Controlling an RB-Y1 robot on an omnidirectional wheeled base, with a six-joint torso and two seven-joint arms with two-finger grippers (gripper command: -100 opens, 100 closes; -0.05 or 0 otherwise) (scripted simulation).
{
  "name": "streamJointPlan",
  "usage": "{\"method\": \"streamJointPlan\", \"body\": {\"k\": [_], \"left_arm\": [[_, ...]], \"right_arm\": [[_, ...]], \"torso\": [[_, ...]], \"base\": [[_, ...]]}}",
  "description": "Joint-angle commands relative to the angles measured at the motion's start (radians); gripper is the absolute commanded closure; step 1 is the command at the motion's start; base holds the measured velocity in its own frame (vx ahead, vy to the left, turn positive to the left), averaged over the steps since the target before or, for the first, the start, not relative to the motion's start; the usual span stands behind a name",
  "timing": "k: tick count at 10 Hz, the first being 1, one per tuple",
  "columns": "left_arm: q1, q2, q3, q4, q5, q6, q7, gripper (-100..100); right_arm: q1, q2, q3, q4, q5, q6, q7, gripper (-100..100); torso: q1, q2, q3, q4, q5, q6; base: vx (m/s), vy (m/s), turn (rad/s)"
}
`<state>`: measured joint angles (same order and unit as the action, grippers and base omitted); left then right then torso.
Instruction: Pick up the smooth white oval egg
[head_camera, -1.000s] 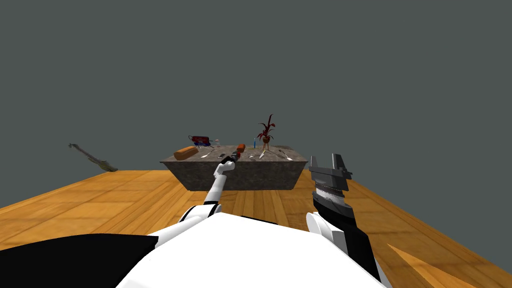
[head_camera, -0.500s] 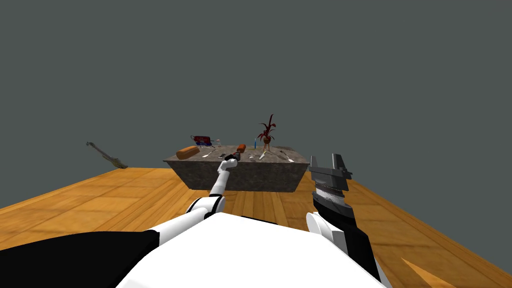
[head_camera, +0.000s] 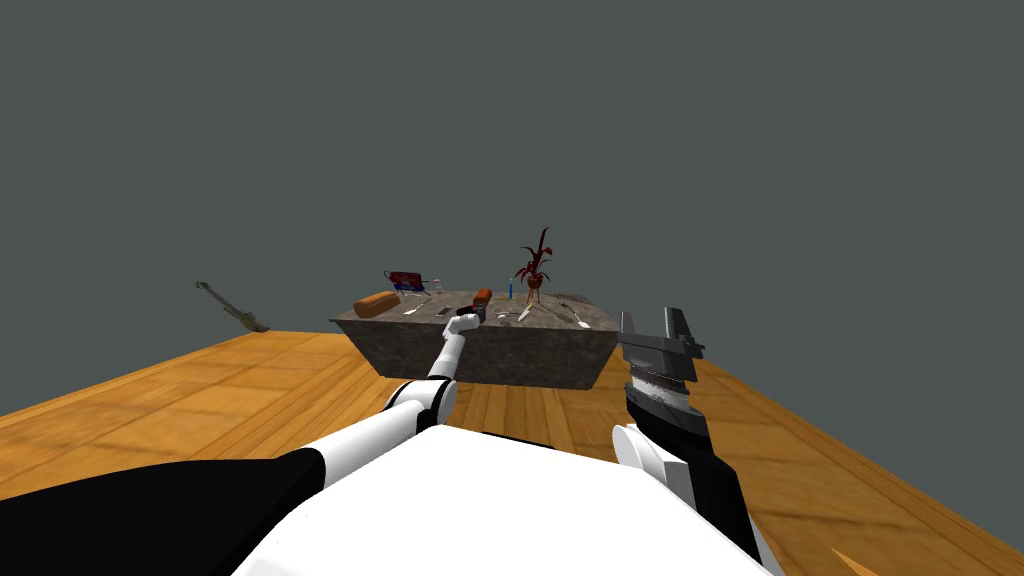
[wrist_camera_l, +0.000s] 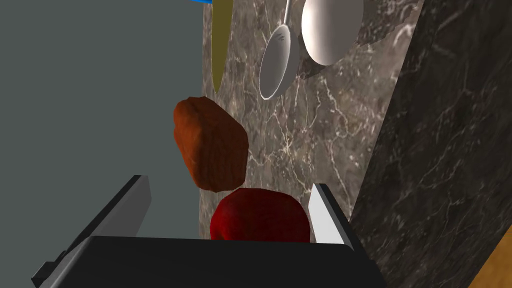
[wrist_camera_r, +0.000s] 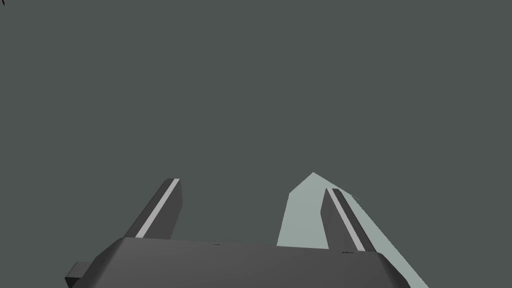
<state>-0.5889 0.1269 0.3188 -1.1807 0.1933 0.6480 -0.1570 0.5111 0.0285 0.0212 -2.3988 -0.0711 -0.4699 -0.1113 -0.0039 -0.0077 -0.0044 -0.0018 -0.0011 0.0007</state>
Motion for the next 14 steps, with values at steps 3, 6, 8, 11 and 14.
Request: {"method": "streamJointPlan", "body": {"k": [3, 6, 8, 11, 14], "left_arm": [[-0.087, -0.005, 0.005, 0.109, -0.011, 0.090, -0.017, -100], [-0.152, -0.007, 0.008, 0.191, -0.023, 0.152, -0.028, -100], [-0.180, -0.007, 0.009, 0.238, -0.029, 0.181, -0.033, -100], [-0.229, -0.003, 0.012, 0.312, -0.039, 0.232, -0.043, -100], [-0.263, 0.002, 0.013, 0.371, -0.047, 0.273, -0.050, -100]], "right_arm": [[0.000, 0.000, 0.000, 0.000, 0.000, 0.000, 0.000, 0], [0.000, 0.000, 0.000, 0.000, 0.000, 0.000, 0.000, 0], [0.000, 0.000, 0.000, 0.000, 0.000, 0.000, 0.000, 0], [0.000, 0.000, 0.000, 0.000, 0.000, 0.000, 0.000, 0], [0.000, 0.000, 0.000, 0.000, 0.000, 0.000, 0.000, 0]], "torso": [[0.000, -0.001, -0.001, -0.001, 0.000, 0.000], [0.000, 0.000, 0.000, 0.000, 0.000, 0.000], [0.002, 0.000, 0.000, 0.000, 0.000, 0.000], [0.002, 0.000, 0.000, 0.000, 0.000, 0.000], [0.001, 0.001, 0.000, 0.000, 0.000, 0.000]], "base": [[0.083, -0.060, 0.067], [0.069, -0.054, 0.055], [0.071, -0.033, 0.036], [0.058, -0.037, 0.046], [0.059, -0.048, 0.038]]}}
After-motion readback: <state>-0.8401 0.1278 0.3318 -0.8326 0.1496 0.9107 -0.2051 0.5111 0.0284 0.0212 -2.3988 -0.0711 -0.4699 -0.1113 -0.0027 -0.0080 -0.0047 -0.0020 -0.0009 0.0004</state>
